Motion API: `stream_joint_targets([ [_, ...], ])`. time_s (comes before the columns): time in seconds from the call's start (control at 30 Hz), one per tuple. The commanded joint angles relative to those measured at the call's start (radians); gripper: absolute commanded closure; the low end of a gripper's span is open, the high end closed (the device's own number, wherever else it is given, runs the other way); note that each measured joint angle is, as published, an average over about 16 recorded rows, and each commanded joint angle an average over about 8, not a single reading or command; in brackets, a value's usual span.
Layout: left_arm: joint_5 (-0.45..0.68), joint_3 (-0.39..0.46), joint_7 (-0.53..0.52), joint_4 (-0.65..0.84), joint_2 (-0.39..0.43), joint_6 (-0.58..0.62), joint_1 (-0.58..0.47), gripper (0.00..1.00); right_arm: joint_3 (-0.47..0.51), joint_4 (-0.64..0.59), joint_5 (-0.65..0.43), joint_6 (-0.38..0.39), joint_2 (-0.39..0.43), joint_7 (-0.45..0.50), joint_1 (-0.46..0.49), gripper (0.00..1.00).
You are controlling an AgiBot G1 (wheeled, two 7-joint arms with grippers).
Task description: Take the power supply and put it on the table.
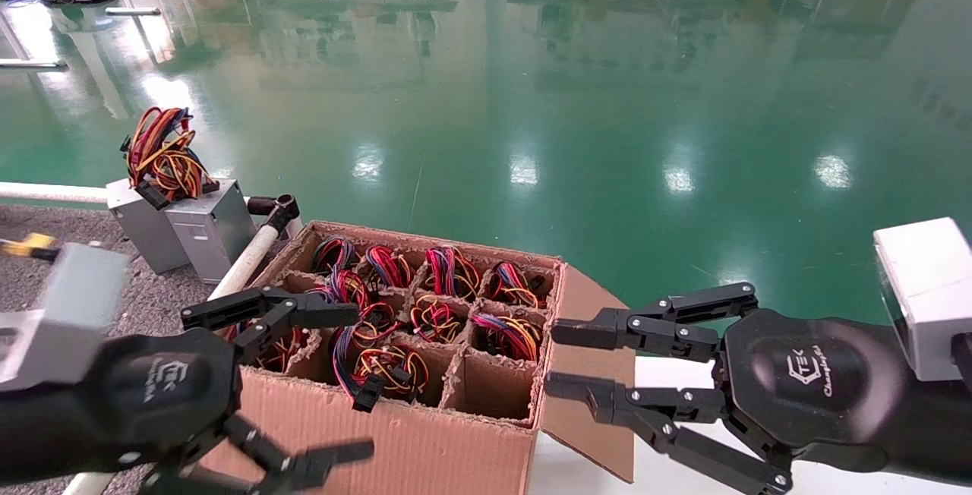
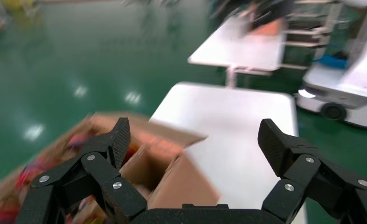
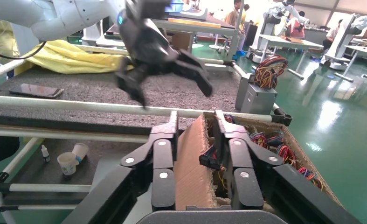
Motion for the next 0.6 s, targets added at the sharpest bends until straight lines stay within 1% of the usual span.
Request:
stream_joint_targets([
  [0.03, 0.029, 0.007, -0.021, -0.014, -0.009, -0.038, 0.010, 0.00, 0.000, 0.000, 0.000, 0.000, 0.000, 0.000, 0.000, 0.00],
  [0.23, 0.077, 0.034, -0.164, -0.012, -0.025, -0.151, 0.042, 0.00, 0.000, 0.000, 0.000, 0.000, 0.000, 0.000, 0.000, 0.00],
  [0.43, 0.072, 0.056, -0.325, -0.007, -0.031, -0.261, 0.107, 0.00, 0.000, 0.000, 0.000, 0.000, 0.000, 0.000, 0.000, 0.00],
  [0.6, 0.067, 0.069, -0.391, -0.014, -0.034, -0.315, 0.160, 0.00, 0.000, 0.000, 0.000, 0.000, 0.000, 0.000, 0.000, 0.00],
])
